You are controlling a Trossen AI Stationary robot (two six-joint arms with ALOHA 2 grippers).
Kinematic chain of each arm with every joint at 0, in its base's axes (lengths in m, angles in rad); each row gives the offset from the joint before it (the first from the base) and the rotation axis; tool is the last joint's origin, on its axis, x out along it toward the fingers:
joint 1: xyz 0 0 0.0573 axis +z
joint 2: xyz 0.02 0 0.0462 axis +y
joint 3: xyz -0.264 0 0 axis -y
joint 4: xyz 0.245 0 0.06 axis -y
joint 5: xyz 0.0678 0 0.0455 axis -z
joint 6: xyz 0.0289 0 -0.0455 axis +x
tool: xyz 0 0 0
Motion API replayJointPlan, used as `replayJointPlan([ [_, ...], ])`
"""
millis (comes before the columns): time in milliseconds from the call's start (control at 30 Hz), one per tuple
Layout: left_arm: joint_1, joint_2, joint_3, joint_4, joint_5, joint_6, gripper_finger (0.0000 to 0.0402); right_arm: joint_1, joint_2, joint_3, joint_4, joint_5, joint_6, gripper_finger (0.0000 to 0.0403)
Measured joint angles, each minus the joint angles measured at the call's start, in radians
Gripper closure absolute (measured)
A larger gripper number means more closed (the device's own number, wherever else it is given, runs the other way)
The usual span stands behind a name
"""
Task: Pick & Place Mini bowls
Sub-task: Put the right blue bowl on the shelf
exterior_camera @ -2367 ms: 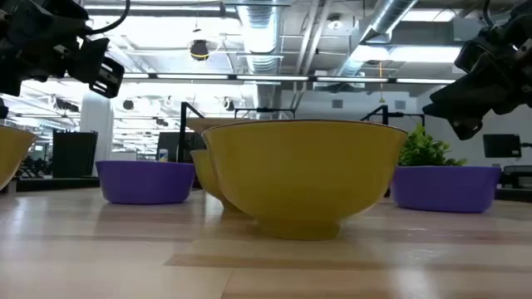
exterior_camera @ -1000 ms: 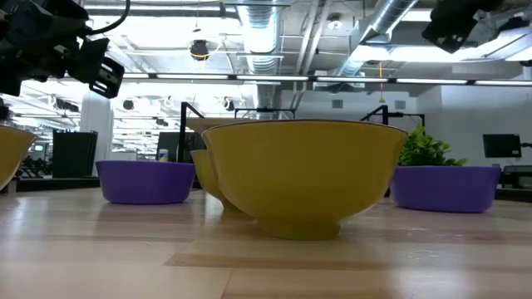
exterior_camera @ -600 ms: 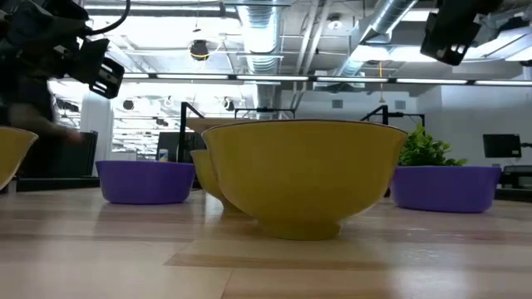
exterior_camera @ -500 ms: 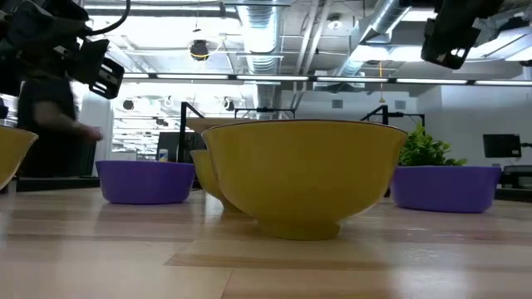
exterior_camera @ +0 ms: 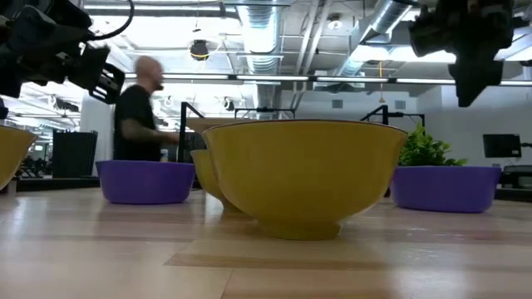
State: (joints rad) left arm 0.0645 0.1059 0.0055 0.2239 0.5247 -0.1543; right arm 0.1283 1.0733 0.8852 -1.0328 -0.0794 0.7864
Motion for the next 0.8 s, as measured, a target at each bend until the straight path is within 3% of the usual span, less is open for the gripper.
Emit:
replayJointPlan([
  [133,0.000,0.036,0.000,0.000,0.000,0.000,0.0270,-0.013,0.000,-0.004,-0.017,0.000,0.011,0.0257],
  [400,0.000,0.060,0.000,0.020,0.000,-0.001,0.0270,-0.024,0.000,-0.063,-0.019,0.000,0.085,0.0151],
  [800,0.000,0.060,0.000,0.073,0.000,0.000,0.0270,-0.053,0.000,-0.165,0.113,0.003,0.105,0.0138],
])
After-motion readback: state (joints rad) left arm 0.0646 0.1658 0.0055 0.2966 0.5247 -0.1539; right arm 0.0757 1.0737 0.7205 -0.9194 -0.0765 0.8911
